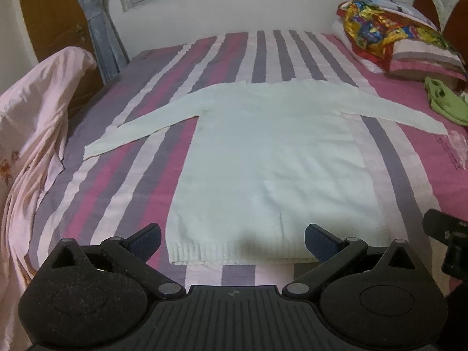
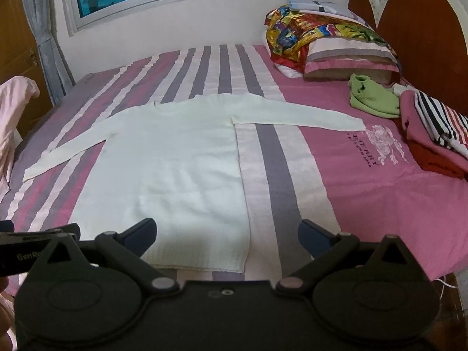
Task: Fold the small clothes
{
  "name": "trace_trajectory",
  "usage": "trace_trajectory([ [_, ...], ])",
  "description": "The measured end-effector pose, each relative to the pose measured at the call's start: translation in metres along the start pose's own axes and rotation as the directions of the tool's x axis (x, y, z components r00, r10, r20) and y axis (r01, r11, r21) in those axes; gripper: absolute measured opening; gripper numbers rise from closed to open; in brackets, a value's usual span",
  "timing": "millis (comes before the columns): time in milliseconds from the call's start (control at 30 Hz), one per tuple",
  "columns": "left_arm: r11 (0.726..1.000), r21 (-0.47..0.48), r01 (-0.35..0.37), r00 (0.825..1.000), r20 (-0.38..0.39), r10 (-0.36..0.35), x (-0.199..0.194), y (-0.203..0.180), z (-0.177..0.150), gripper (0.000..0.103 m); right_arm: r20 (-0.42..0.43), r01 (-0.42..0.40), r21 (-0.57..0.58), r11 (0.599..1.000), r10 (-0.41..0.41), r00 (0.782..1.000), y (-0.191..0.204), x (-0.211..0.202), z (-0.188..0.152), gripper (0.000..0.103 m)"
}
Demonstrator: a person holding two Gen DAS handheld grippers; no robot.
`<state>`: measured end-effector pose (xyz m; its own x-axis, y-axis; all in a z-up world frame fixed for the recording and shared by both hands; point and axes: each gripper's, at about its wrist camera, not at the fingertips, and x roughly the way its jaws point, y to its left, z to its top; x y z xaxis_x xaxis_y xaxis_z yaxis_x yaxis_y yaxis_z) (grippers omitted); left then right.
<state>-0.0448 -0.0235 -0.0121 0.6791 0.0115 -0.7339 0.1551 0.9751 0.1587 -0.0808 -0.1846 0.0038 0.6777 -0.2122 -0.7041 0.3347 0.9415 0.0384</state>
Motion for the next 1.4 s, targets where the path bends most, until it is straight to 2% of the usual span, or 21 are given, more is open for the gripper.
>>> trace_trajectory([
  [1400,0.999,0.008,0.038,0.999,0.006,-0.038,0.0015,-0.0015,-0.0011,0.103,0.014,0.024,0.016,1.0,-0.024,1.0,-0.0015,-0.0017,-0.0039,0.103],
])
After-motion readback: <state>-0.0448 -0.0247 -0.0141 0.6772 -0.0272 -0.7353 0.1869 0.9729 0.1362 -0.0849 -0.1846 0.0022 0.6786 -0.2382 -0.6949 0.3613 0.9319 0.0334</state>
